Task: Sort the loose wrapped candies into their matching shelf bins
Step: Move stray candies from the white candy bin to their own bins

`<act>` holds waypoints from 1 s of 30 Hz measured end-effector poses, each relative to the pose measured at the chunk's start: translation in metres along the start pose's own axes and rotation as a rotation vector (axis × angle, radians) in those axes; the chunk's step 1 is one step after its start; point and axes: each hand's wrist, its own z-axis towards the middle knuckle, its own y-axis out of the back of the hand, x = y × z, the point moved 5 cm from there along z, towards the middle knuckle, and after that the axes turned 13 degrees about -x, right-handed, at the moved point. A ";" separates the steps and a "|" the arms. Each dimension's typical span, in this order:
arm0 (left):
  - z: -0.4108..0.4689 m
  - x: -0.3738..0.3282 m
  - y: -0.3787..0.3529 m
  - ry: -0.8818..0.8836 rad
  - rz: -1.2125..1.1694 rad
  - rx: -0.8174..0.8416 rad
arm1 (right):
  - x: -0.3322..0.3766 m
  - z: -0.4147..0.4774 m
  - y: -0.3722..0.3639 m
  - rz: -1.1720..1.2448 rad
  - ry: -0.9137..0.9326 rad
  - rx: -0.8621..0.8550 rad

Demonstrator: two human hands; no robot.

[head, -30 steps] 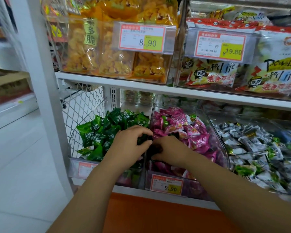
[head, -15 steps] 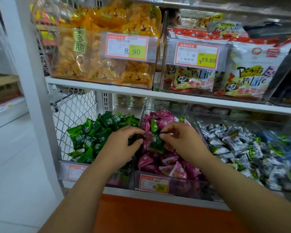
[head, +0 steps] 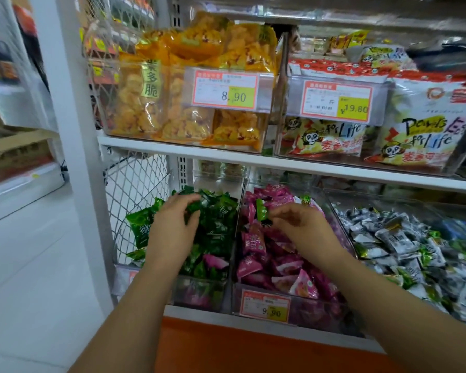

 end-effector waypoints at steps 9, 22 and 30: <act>0.002 0.015 -0.018 -0.008 0.294 0.221 | -0.005 0.034 -0.015 -0.396 0.211 0.005; -0.001 -0.007 -0.024 -0.086 -0.007 0.180 | -0.013 0.062 -0.022 -0.882 0.168 0.382; -0.006 -0.023 -0.026 -0.112 -0.012 0.199 | -0.020 0.033 0.024 -0.704 0.349 0.115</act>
